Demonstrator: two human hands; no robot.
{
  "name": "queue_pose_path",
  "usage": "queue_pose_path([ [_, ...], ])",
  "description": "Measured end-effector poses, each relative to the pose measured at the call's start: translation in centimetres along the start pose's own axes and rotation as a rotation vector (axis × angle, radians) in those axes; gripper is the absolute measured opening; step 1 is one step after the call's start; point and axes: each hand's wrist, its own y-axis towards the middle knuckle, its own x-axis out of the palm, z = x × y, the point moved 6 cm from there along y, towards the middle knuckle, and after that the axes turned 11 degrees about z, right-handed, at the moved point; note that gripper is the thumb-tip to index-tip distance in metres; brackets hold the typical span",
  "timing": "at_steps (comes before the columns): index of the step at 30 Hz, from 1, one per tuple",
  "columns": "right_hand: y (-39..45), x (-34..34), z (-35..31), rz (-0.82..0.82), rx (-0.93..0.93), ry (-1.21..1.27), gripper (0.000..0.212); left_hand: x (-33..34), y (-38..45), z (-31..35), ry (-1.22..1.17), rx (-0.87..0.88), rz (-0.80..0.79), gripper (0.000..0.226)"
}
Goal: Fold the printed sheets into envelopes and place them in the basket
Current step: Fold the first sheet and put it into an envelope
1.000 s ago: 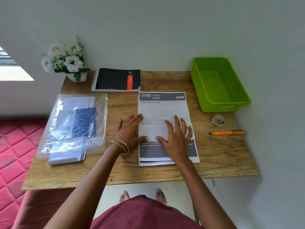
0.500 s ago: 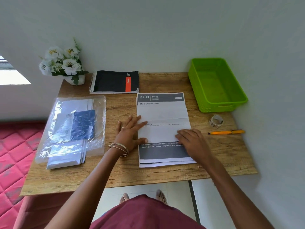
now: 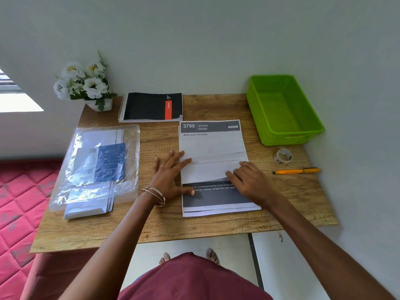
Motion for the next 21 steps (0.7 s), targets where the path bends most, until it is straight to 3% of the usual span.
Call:
queue_pose_path([
  [2, 0.3, -0.2, 0.4, 0.060, 0.063, 0.000, 0.029, -0.6, -0.2, 0.2, -0.083, -0.015, 0.058, 0.106],
  [5, 1.0, -1.3, 1.1, 0.155, 0.216, -0.002, 0.021, -2.0, -0.5, 0.5, -0.117, -0.075, 0.209, 0.081],
  [10, 2.0, -2.9, 2.4, 0.233, 0.490, 0.090, 0.034, -3.0, -1.4, 0.6, -0.191, -0.242, 0.442, 0.049],
  [16, 2.1, -0.2, 4.0, 0.070, 0.725, 0.074, 0.032, -2.4, -0.9, 0.1, -0.115, -0.433, 0.452, 0.025],
  [18, 1.9, 0.9, 3.6, 0.007, 0.750, 0.114, 0.030, -2.2, -0.8, 0.0, -0.096, -0.452, 0.440, 0.023],
  [21, 1.9, 2.6, 1.5, -0.148, 0.718, 0.214, 0.044, -2.4, -0.9, 0.3, -0.069, -0.459, 0.427, 0.024],
])
